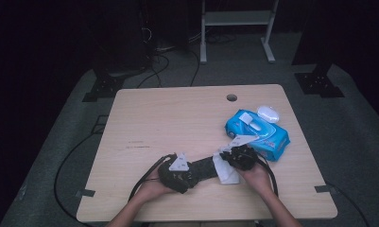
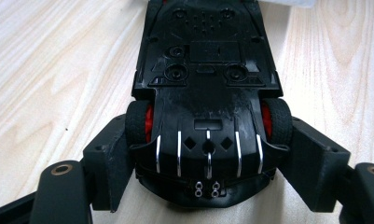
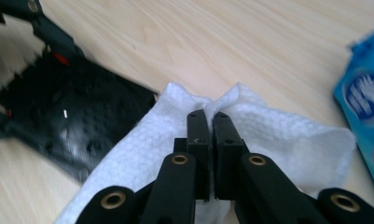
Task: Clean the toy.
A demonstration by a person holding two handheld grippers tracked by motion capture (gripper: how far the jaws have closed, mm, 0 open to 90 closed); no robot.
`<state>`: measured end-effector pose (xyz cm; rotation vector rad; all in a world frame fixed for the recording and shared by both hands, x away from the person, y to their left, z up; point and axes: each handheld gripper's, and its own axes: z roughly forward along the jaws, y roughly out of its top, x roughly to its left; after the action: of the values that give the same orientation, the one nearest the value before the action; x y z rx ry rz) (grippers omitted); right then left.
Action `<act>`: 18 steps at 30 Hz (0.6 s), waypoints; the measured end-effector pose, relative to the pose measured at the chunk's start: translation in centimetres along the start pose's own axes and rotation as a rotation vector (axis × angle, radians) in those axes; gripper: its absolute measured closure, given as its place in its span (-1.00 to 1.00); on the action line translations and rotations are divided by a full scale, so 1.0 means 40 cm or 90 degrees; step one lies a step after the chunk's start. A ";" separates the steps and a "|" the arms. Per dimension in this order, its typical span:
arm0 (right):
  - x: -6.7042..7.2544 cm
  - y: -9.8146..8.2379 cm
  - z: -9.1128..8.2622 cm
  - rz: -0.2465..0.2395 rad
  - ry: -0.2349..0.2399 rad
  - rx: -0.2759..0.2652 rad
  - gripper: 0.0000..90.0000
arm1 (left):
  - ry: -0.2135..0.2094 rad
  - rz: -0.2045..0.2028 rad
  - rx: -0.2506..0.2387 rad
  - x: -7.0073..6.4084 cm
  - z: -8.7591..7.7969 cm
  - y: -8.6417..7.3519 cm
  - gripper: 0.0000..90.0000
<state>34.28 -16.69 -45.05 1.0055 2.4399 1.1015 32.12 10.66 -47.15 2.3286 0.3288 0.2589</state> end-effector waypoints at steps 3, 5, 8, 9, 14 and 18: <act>0.008 -0.003 -0.005 -0.015 -0.005 0.001 0.93 | 0.002 0.002 0.008 -0.002 0.003 0.000 -0.45; 0.019 0.012 0.002 -0.024 -0.004 -0.005 0.93 | 0.004 0.003 0.011 -0.002 0.005 -0.001 -0.45; 0.032 0.029 0.018 -0.039 -0.008 -0.006 0.93 | 0.001 -0.003 0.006 0.001 0.003 -0.002 -0.45; 0.031 0.031 0.019 -0.044 -0.006 -0.002 0.93 | 0.001 -0.004 0.004 0.001 0.003 -0.002 -0.45; 0.022 0.011 -0.002 -0.035 -0.001 -0.002 0.93 | -0.003 0.000 0.005 0.004 0.005 -0.003 -0.45; 0.042 0.004 -0.006 -0.032 0.036 -0.020 0.93 | -0.003 -0.004 0.009 0.003 0.007 -0.005 -0.45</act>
<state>33.03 -15.57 -44.71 0.9100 2.4698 1.1624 32.30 10.67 -47.48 2.3415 0.3358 0.2484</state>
